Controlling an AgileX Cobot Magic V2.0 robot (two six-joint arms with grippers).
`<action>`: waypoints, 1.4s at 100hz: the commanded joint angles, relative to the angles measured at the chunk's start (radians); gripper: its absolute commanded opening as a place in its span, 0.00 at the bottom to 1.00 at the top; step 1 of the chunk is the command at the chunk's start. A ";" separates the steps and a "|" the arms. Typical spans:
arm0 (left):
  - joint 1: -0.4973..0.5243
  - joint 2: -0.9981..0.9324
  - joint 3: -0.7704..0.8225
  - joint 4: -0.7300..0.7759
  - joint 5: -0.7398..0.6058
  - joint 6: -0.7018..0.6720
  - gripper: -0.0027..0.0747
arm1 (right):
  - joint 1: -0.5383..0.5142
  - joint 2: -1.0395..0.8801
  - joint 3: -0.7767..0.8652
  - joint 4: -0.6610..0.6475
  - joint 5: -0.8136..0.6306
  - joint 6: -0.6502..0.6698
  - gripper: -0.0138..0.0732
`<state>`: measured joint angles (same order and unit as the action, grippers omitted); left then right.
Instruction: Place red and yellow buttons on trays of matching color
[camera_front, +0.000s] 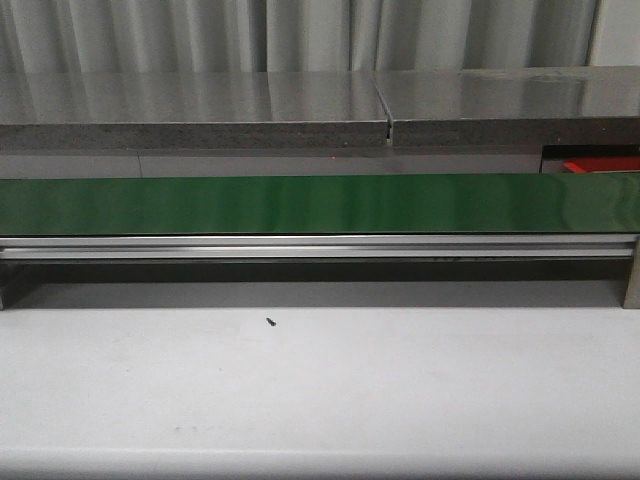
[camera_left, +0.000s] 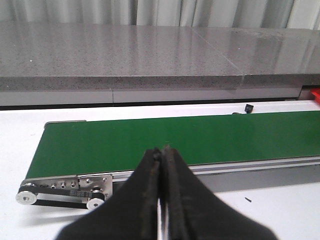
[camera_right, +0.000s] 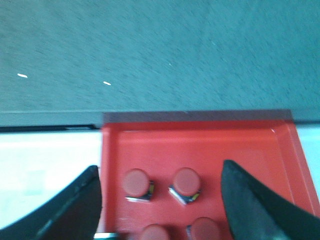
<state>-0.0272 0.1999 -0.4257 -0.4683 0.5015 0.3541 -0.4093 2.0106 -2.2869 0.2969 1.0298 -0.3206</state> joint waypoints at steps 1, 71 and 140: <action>-0.007 0.009 -0.025 -0.019 -0.067 -0.003 0.01 | 0.017 -0.131 0.011 0.057 -0.036 -0.030 0.72; -0.007 0.009 -0.025 -0.019 -0.067 -0.003 0.01 | 0.253 -1.024 1.059 0.056 -0.350 -0.130 0.72; -0.007 0.009 -0.025 -0.019 -0.067 -0.003 0.01 | 0.253 -1.593 1.707 0.056 -0.315 -0.129 0.08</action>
<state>-0.0272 0.1999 -0.4257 -0.4683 0.5015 0.3541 -0.1554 0.4205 -0.5709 0.3339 0.7749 -0.4413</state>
